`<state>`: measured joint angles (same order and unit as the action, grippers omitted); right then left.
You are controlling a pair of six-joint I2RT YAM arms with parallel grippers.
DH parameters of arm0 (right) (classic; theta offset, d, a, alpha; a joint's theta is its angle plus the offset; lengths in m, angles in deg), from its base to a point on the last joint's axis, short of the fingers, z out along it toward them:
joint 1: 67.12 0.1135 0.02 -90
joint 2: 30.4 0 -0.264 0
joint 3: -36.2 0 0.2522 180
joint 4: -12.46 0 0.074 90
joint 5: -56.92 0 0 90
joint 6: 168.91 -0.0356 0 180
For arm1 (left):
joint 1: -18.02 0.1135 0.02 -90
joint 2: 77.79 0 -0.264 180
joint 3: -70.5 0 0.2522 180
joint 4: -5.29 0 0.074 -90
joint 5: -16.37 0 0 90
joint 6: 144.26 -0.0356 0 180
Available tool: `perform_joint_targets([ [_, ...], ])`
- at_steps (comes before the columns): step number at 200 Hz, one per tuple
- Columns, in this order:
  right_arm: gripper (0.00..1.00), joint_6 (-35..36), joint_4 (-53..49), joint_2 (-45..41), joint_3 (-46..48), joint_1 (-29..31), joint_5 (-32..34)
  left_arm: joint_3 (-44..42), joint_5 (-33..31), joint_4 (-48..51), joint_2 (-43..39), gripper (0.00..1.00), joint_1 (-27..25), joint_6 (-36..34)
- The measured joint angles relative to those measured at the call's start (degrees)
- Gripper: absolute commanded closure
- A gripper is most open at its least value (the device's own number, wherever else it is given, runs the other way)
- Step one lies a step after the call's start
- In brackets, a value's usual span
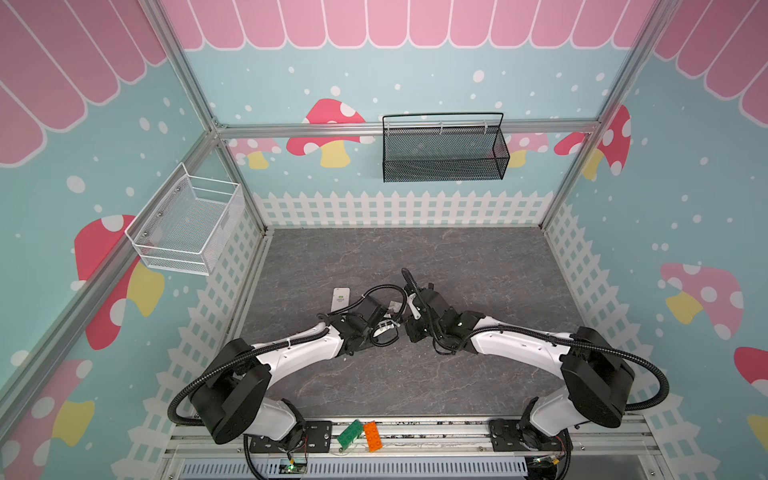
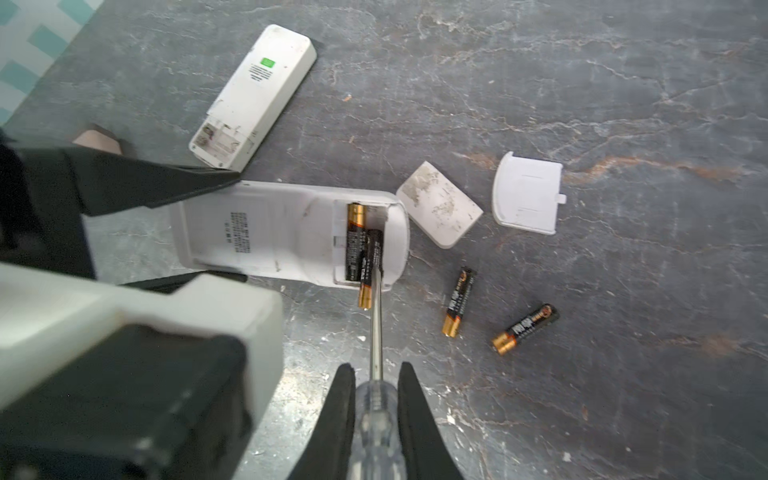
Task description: Unload the batteries from the remote control
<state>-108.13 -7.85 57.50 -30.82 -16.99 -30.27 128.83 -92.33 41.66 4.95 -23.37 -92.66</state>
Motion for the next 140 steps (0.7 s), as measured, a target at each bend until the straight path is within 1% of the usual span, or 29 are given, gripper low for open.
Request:
perform_joint_targets([
  [24,1.0,0.0,0.0,0.0,-0.1,0.0,-2.5,0.0,-0.2,-0.2,0.0,0.74,0.0,-0.2],
  [62,1.0,-0.1,-0.6,0.0,-0.1,0.0,-3.7,0.0,-1.2,-0.3,-0.1,0.74,0.0,-0.9],
  [140,1.0,-1.2,-1.3,0.0,-0.1,0.0,-0.1,0.0,-1.3,-0.6,-0.8,0.75,-0.3,-1.3],
])
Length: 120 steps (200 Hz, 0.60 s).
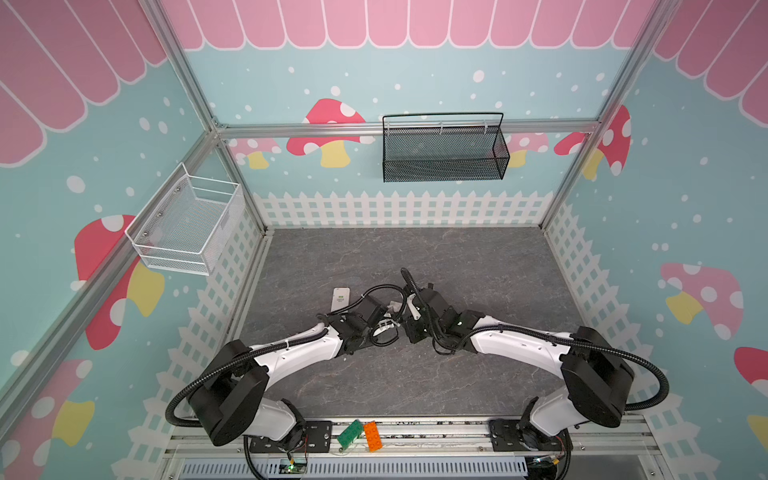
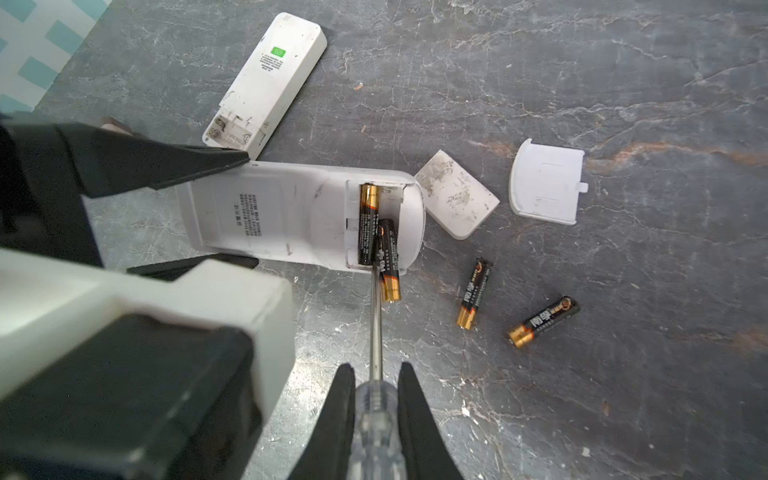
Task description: Unload the batteries from the remote control
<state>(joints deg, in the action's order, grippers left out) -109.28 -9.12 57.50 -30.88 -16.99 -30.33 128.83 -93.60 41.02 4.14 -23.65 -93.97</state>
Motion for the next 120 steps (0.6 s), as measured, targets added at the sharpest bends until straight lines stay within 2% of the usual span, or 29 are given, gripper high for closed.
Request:
perform_joint_targets([
  [82,1.0,-0.4,-1.2,-0.3,0.1,-0.4,2.2,-0.9,-0.9,-1.8,-0.4,0.74,-0.1,-1.4],
  [99,1.0,-0.5,-2.0,-0.9,0.6,-1.1,3.6,-1.4,-2.0,-1.8,-0.9,0.78,0.0,-1.9],
  [120,1.0,-0.8,-2.7,-1.6,0.9,-1.6,4.5,-2.0,-3.7,-2.8,-1.2,0.78,0.0,-2.6],
])
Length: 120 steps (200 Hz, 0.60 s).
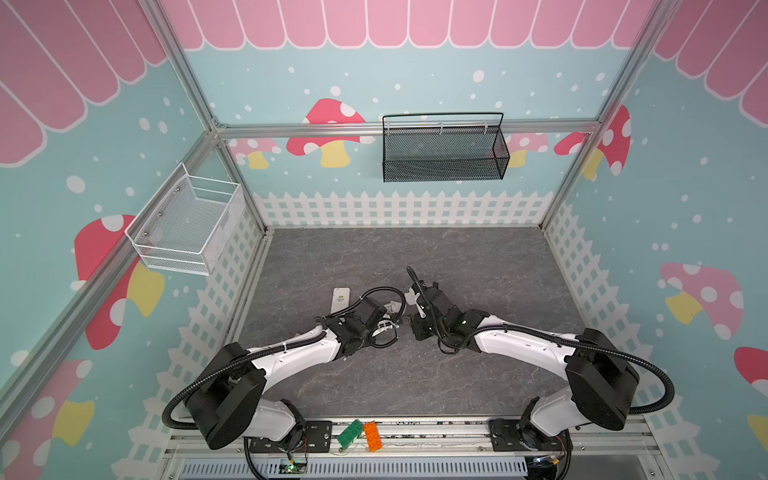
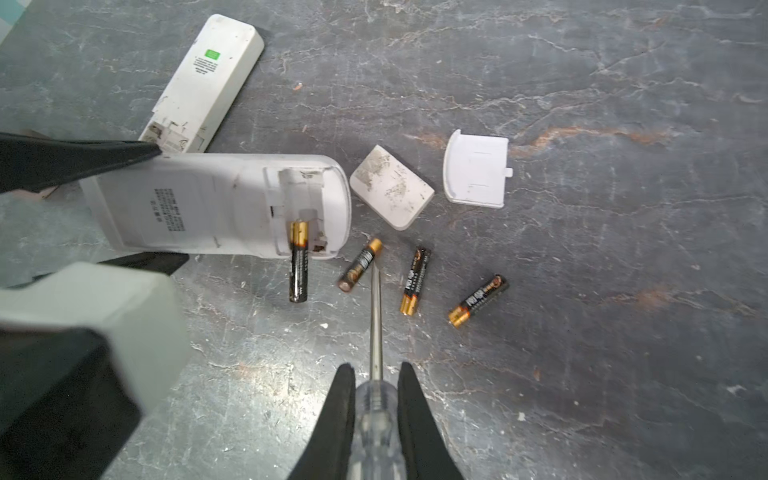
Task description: Unload the batteries from the remote control
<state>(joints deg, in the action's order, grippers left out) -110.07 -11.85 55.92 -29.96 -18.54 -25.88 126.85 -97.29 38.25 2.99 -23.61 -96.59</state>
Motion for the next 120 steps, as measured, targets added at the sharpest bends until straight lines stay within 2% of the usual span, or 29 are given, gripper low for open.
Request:
perform_joint_targets([
  [72,1.0,-0.2,0.1,-1.1,0.6,0.0,-0.2,-0.5,-1.0,-1.7,0.0,0.77,0.4,-0.1],
  [120,1.0,-0.9,0.3,-8.7,5.4,-0.4,0.7,-0.9,1.5,-1.0,-0.3,0.75,1.2,1.9],
])
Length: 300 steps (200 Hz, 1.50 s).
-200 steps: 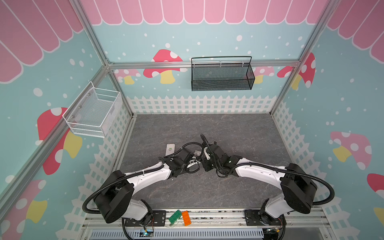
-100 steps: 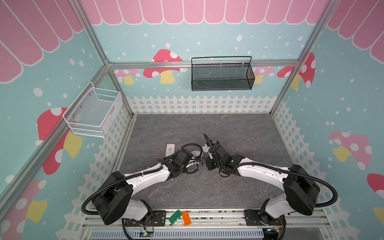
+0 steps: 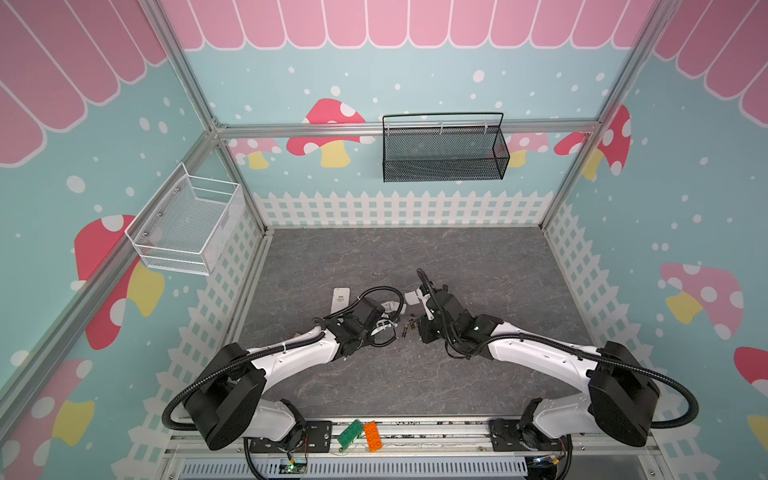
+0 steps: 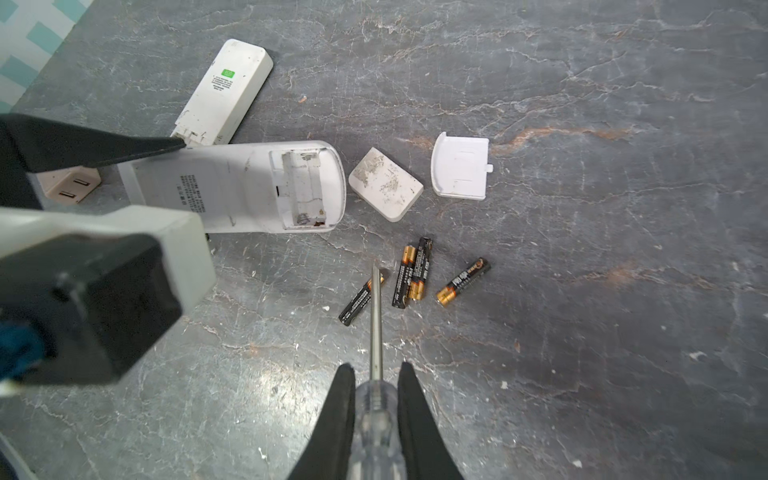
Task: Unload the batteries from the remote control
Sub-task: 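Lift the screwdriver away with the right gripper while the left sets the remote down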
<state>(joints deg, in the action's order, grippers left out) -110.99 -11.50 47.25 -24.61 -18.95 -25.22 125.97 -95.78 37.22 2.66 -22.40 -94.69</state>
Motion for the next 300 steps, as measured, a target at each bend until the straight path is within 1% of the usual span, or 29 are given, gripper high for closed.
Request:
perform_joint_targets([
  [26,1.0,-0.9,0.9,-5.1,3.7,-1.9,1.5,0.0,4.8,2.7,-0.5,0.75,1.0,2.2],
  [39,1.0,-1.5,1.9,-7.5,5.9,-3.5,2.3,0.0,8.0,4.8,-0.9,0.73,1.2,2.9],
  [49,1.0,-1.9,3.2,-9.4,8.0,-5.1,2.7,0.0,10.8,6.5,-1.0,0.7,1.3,3.1],
  [67,1.0,-2.4,5.7,-12.7,11.7,-8.5,3.0,-0.5,15.6,8.9,-1.1,0.68,1.3,3.1],
  [80,0.99,-2.6,7.6,-14.4,14.1,-11.0,3.2,-1.3,17.7,9.8,-1.1,0.68,1.3,2.9],
  [88,0.98,-2.6,8.7,-15.0,15.1,-12.2,3.3,-1.9,18.5,10.3,-1.1,0.66,1.3,2.7],
  [100,0.96,-2.5,10.6,-15.6,16.5,-13.6,3.3,-2.2,19.4,10.7,-1.1,0.58,1.3,2.7],
  [131,0.94,-2.5,16.0,-15.5,19.2,-16.6,2.9,-2.2,21.0,10.8,-1.1,0.23,1.3,2.7],
  [158,0.94,-2.5,21.0,-13.8,20.7,-18.0,2.2,-2.2,21.3,11.0,-1.2,0.09,1.3,2.8],
  [182,0.92,-2.5,24.8,-11.1,21.2,-18.9,1.5,-2.2,21.0,10.9,-1.7,0.02,1.3,2.6],
  [214,0.9,-2.4,29.9,-7.6,21.7,-19.9,1.2,-1.8,19.7,10.9,-3.5,0.01,1.9,3.2],
  [252,0.89,-1.8,35.7,-3.1,23.1,-21.3,1.1,1.0,17.1,9.1,-5.3,0.01,6.5,6.8],
  [263,0.87,-1.6,37.6,-1.9,23.5,-21.5,1.1,1.4,15.8,7.8,-6.0,0.01,7.8,7.9],
  [300,0.75,-1.4,42.3,2.0,24.7,-21.6,0.0,1.4,9.8,2.5,-7.3,0.01,12.8,12.2],
])
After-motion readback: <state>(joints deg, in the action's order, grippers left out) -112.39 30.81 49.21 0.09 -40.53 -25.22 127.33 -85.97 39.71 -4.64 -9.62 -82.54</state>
